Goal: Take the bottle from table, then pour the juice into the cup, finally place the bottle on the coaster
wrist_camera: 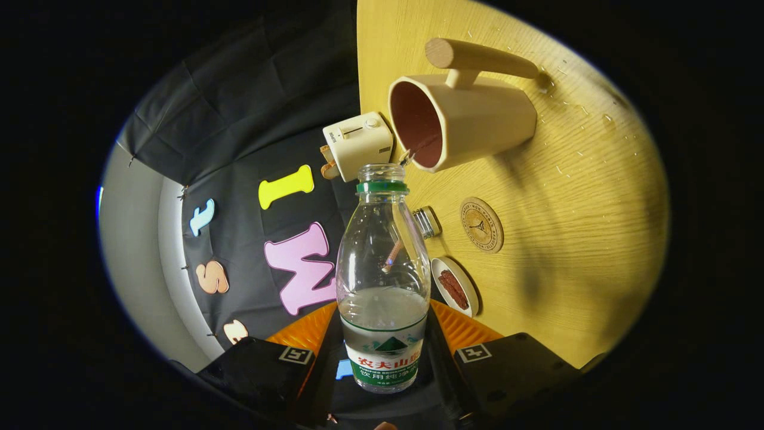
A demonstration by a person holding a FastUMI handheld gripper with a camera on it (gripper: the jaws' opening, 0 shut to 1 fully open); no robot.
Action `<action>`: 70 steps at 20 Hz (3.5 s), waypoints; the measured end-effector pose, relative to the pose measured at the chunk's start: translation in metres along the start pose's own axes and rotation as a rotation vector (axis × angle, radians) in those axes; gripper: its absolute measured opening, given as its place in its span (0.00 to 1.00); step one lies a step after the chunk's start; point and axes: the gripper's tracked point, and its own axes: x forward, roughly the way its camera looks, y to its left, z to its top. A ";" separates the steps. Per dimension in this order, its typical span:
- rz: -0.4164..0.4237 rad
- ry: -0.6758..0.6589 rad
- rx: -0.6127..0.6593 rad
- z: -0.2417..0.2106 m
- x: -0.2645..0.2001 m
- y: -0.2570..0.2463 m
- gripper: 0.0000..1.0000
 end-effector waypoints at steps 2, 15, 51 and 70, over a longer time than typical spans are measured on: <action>0.006 -0.006 0.012 0.000 0.001 0.003 0.72; 0.036 -0.046 0.099 -0.001 0.009 0.018 0.72; 0.063 -0.161 -0.351 -0.008 0.024 0.028 0.72; -0.127 -0.321 -1.807 -0.006 0.091 0.051 0.74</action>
